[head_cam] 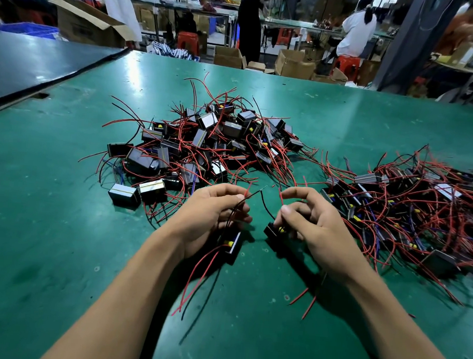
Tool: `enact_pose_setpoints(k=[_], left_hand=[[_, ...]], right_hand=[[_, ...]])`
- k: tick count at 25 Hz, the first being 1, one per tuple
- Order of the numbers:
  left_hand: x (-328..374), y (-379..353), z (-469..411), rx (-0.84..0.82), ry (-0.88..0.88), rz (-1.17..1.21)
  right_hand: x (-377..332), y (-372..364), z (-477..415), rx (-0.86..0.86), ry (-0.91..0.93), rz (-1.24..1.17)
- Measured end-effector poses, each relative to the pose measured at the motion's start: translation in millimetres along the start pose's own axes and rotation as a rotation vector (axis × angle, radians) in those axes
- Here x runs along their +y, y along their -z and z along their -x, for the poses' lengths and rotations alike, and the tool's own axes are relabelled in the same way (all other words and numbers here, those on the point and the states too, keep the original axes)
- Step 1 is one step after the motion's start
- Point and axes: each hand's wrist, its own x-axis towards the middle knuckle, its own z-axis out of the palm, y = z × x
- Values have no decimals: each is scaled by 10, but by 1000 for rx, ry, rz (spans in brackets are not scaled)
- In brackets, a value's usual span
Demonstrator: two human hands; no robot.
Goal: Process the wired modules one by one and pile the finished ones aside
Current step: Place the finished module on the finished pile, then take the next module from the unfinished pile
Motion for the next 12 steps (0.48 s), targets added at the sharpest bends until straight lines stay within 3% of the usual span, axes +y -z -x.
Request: enact_pose_setpoints(k=[12], left_hand=[[-34, -92, 40, 57, -72, -37]], right_hand=[[5, -114, 23, 2, -28, -103]])
